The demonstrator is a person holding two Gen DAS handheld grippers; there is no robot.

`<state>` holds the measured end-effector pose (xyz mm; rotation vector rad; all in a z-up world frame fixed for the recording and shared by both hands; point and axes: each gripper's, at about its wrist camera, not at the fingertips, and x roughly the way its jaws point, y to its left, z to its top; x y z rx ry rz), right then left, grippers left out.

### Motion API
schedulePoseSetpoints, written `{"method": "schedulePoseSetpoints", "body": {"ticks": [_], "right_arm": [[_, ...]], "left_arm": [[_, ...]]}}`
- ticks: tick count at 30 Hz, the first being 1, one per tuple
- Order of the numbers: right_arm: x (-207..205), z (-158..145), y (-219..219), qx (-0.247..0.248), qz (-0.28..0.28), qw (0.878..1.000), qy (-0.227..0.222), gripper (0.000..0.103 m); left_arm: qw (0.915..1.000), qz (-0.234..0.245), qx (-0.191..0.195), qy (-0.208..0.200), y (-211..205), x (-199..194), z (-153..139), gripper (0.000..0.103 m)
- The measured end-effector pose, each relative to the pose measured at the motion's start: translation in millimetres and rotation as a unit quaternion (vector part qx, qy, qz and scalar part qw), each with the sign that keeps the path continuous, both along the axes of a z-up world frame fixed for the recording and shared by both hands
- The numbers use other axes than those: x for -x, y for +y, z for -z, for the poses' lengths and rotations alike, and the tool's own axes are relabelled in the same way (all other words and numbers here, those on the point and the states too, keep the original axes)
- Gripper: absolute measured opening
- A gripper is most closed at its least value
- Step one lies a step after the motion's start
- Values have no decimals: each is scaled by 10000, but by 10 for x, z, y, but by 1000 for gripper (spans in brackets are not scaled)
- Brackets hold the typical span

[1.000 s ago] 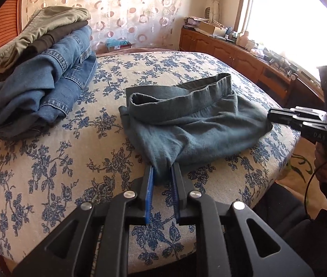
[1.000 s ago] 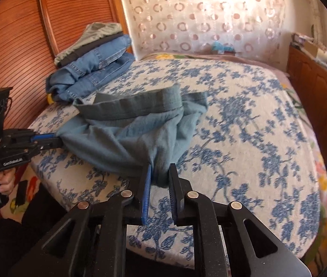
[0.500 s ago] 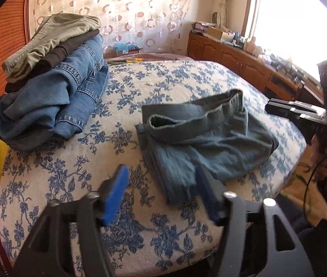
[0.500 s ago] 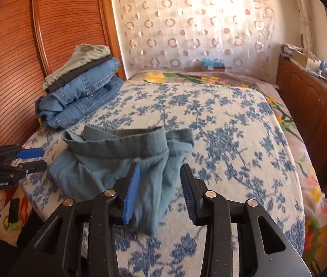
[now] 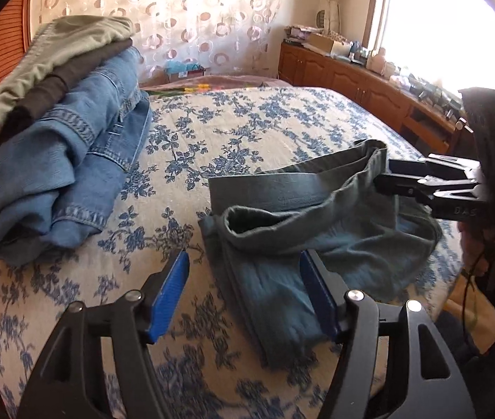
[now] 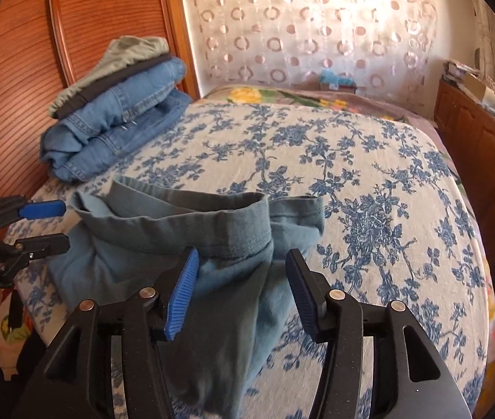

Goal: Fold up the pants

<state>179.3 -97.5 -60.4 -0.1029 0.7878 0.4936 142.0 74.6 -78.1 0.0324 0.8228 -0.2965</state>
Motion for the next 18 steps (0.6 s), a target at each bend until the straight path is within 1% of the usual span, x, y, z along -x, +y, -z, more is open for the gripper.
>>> {"method": "schedulePoseSetpoints", "body": {"ticks": [2, 5, 9, 10, 11, 12, 14, 15, 16, 17, 18], "right_arm": [[-55, -2, -1, -10, -25, 10000, 21, 56], [-137, -19, -11, -77, -89, 9999, 54, 56], [-226, -27, -32, -189, -100, 9997, 142, 56], [-236, -26, -33, -203, -114, 9996, 147, 56], [-242, -23, -34, -215, -123, 9996, 155, 56], [-249, -18, -38, -239, -133, 9995, 171, 56], [-255, -9, -36, -276, -156, 9993, 191, 56], [-256, -3, -38, -289, -171, 9992, 200, 55], [-256, 1, -41, -293, -181, 9992, 200, 49], [-253, 4, -41, -291, -192, 9992, 199, 45], [-250, 4, -48, -290, -191, 9992, 188, 34]], "left_arm": [[10000, 45, -65, 28, -18, -89, 18, 66], [9998, 169, 56, 115, -30, -210, 14, 66], [9996, 264, 106, 52, -45, -304, -26, 65], [9995, 277, 137, 41, -35, -307, -35, 62], [9993, 315, 198, 33, -32, -322, -43, 55], [9992, 336, 225, 43, -27, -337, -40, 53], [9990, 354, 269, 40, -23, -355, -37, 41], [9991, 342, 262, 41, -29, -363, -35, 40], [9991, 341, 265, 36, -31, -370, -37, 34], [9990, 339, 284, 9, -33, -369, -42, 27], [9991, 319, 290, -13, -31, -373, -48, 26]]}}
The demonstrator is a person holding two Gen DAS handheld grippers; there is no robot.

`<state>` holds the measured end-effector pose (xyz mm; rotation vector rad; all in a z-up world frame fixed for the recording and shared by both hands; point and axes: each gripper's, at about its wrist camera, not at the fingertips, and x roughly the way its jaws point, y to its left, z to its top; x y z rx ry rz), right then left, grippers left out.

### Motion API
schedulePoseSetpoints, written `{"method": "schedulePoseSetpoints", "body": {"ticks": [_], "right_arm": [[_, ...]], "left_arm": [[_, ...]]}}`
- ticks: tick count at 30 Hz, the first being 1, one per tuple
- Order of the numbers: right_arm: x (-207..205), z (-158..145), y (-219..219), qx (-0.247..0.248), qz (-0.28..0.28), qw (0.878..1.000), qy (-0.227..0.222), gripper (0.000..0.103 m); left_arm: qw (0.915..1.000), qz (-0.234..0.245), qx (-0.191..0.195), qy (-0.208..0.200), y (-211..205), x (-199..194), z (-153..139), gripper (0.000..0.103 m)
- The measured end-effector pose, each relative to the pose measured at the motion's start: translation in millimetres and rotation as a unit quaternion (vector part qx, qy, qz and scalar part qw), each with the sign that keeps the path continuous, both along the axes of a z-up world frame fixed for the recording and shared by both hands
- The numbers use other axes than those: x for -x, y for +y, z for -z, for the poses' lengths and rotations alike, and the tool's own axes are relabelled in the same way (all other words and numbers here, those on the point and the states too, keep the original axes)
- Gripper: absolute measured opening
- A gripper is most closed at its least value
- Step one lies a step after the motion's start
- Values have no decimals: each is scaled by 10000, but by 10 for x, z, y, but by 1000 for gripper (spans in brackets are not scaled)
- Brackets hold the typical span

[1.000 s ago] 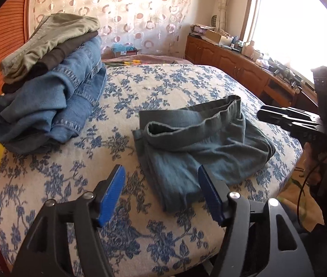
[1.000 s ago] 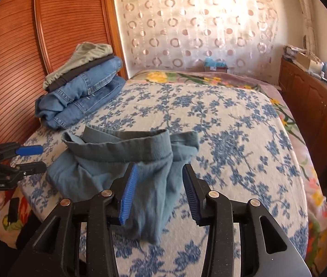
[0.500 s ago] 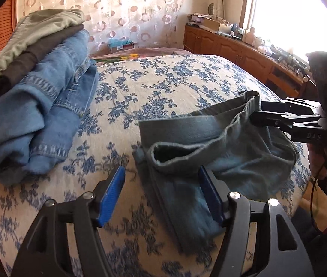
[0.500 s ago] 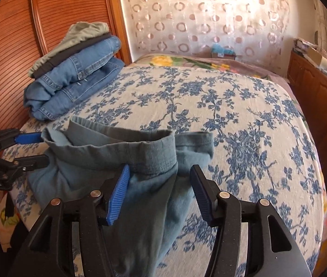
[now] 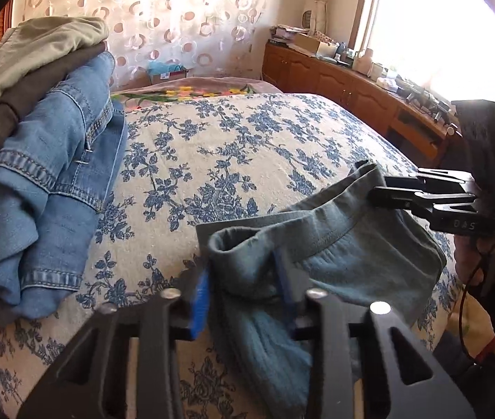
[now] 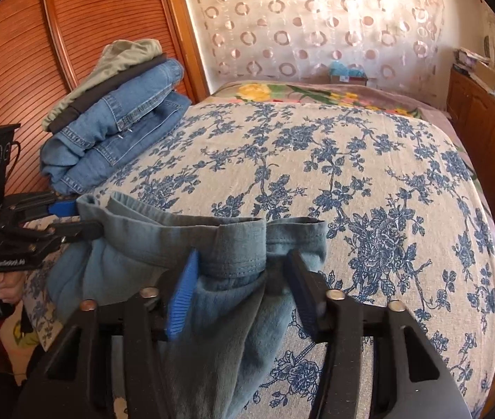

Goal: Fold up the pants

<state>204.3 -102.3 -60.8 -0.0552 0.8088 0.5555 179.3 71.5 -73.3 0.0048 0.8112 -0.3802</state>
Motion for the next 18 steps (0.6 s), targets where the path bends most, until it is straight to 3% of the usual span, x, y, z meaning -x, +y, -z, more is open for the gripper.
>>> {"method": "schedulePoseSetpoints", "body": {"ticks": [1, 3, 6, 14, 18], "right_arm": [[8, -10, -16, -15, 31, 10000, -39, 23], [23, -39, -56, -133, 55, 9999, -92, 18], [50, -93, -99, -354, 81, 9991, -224, 11], [4, -62, -92, -241, 424, 9984, -293, 10], [-32, -44, -81, -159, 449, 9985, -259, 11]], "left_arm": [[10000, -21, 22, -41, 4, 1, -13, 19], [9999, -71, 67, -110, 8, 5, -50, 13], [9996, -105, 94, -240, -18, 12, -118, 12], [9993, -258, 85, -242, -49, -123, -155, 12], [9991, -342, -155, -210, -67, -163, -127, 19]]}}
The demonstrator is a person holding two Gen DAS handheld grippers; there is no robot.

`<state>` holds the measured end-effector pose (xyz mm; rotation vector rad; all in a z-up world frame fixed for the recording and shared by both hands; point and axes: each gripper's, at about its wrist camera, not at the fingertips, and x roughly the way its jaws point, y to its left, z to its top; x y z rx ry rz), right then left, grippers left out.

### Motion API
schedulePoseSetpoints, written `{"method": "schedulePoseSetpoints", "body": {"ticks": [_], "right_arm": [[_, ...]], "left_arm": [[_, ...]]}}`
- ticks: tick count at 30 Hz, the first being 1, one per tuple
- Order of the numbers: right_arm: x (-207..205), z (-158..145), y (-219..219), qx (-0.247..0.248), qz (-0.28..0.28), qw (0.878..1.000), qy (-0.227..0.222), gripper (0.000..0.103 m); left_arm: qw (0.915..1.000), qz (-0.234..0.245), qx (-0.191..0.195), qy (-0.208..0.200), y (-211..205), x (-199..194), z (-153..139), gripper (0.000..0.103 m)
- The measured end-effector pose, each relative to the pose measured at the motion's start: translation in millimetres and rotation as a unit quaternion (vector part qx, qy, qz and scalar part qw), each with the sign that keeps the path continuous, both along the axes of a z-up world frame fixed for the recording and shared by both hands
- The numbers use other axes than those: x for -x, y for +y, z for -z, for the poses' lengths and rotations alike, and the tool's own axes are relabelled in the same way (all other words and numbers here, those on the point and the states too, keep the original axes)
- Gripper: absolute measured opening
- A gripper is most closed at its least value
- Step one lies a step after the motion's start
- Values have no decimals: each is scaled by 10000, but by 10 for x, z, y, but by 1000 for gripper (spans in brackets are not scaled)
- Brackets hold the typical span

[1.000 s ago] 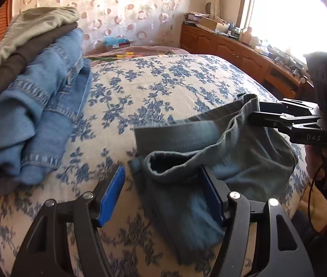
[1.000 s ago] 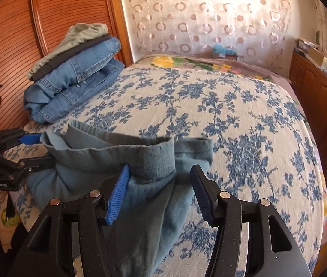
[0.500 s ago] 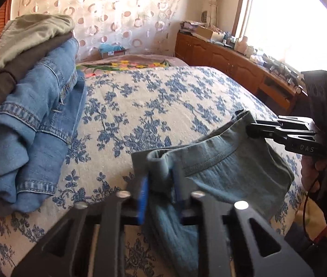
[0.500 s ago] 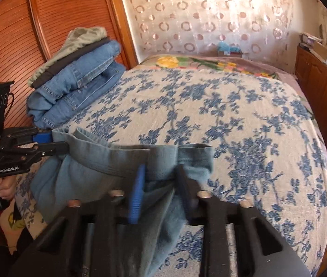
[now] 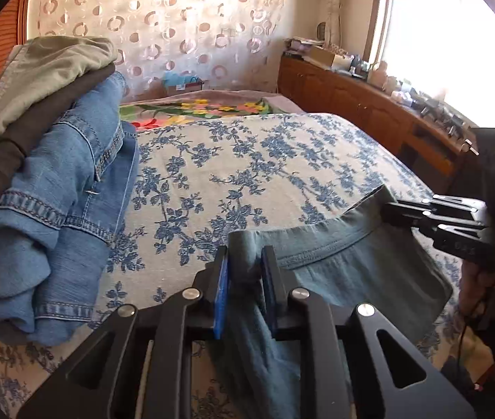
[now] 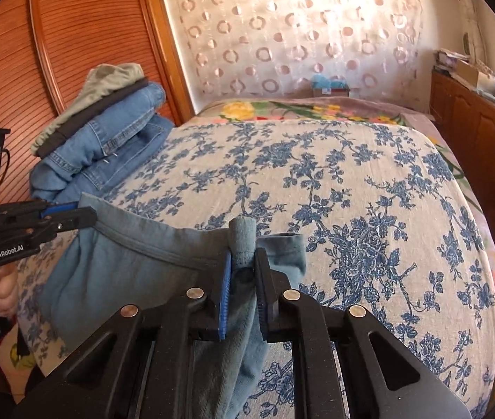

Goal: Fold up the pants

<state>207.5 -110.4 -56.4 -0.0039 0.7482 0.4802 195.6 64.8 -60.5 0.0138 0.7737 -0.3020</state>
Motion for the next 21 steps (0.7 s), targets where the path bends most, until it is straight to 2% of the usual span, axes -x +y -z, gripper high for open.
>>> {"method": "schedulePoseSetpoints", "body": {"ticks": [3, 4, 5, 9, 12, 21], "right_arm": [[18, -21, -23, 89, 104, 9999, -51, 21], [27, -35, -43, 68, 121, 9999, -54, 25], [42, -47, -63, 50, 132, 9999, -59, 27], [124, -81, -139, 72, 205, 9997, -75, 33], [190, -61, -171, 108, 209, 9997, -42, 45], [175, 127, -160, 177, 245, 9990, 318, 53]], "left_arm": [[9998, -89, -189, 34, -11, 24, 18, 32], [9996, -119, -238, 22, -5, 51, 18, 42], [9996, -132, -250, 11, 3, 72, 20, 47], [9996, -115, -271, 17, 31, 212, 39, 49], [9997, -113, -217, 80, 60, 291, 82, 50], [9987, -154, -269, 398, 62, 239, 255, 51]]}}
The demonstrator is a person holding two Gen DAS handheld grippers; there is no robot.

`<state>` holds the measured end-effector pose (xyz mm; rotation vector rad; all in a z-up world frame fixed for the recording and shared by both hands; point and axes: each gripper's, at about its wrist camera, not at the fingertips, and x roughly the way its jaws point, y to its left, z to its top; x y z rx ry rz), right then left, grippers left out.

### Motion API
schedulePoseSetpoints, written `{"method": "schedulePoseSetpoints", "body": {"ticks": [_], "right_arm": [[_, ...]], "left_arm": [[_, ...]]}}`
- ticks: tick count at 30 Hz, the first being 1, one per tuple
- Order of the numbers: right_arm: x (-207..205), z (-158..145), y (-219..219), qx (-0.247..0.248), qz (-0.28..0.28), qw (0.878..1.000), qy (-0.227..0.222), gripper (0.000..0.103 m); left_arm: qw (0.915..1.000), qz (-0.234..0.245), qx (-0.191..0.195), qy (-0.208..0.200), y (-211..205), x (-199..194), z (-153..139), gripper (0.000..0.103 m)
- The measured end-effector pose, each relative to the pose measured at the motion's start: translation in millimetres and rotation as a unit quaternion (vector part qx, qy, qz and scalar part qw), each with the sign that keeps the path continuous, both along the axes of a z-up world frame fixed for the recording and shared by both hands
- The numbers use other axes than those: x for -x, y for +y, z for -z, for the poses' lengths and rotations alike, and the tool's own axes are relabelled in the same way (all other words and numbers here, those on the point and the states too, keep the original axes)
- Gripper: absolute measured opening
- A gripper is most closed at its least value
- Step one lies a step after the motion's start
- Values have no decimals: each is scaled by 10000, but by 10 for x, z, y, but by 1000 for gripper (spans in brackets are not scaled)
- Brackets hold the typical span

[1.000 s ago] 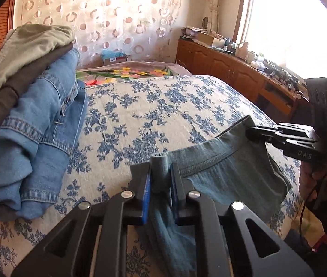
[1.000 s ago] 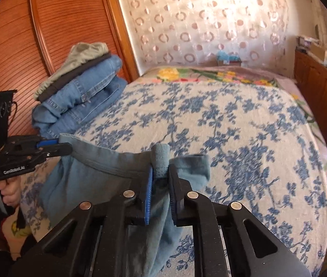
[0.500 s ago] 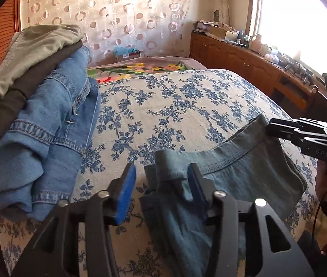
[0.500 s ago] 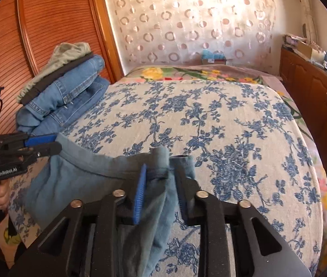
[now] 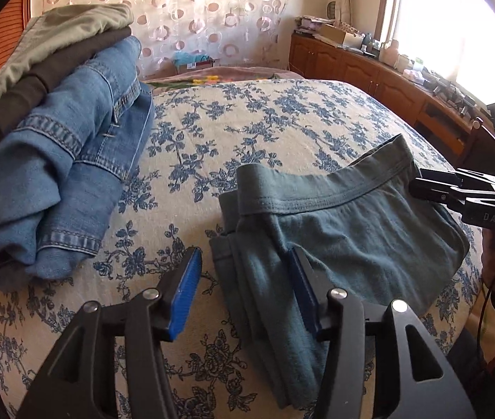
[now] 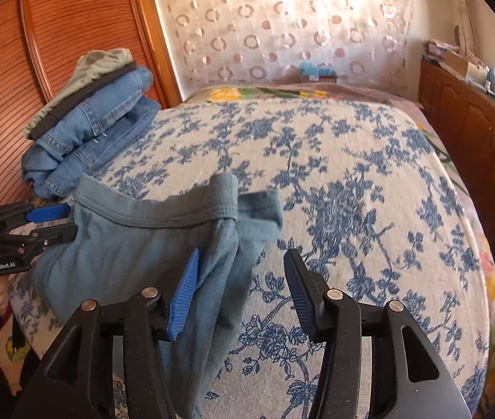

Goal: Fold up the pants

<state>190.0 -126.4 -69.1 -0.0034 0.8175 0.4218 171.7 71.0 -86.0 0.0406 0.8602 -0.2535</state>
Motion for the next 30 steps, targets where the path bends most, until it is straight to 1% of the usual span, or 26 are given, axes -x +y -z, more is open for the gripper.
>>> {"method": "schedulePoseSetpoints", "body": {"ticks": [4, 6, 9, 10, 12, 23, 24, 25, 29, 30], "right_arm": [[-34, 25, 6, -50, -11, 9999, 128, 55], [-50, 34, 33, -14, -56, 9999, 146, 55], [-88, 44, 86, -10, -165, 9997, 202, 55], [-101, 51, 101, 9, -182, 9996, 219, 55], [-118, 67, 123, 31, -204, 9995, 252, 56], [-93, 92, 183, 123, -291, 9993, 202, 57], [-88, 92, 203, 146, -322, 9992, 195, 56], [-82, 94, 222, 168, -370, 9990, 188, 52], [-80, 93, 260, 213, -452, 9985, 209, 47], [-84, 92, 264, 190, -483, 9984, 230, 43]], "left_arm": [[10000, -18, -2, 65, 11, -8, 59, 51], [10000, -34, 27, 79, 22, -13, 81, 53], [9999, -82, 59, 61, 40, -16, 88, 58], [9999, -119, 48, 47, 46, -16, 93, 62], [9998, -178, 30, 12, 66, -18, 109, 67], [9999, -143, 68, -23, 60, -47, 121, 68], [9999, -143, 71, -41, 58, -48, 125, 68], [9998, -148, 73, -55, 56, -47, 127, 69], [9998, -160, 60, -83, 45, -53, 136, 70], [9998, -161, 54, -85, 44, -53, 137, 71]]}}
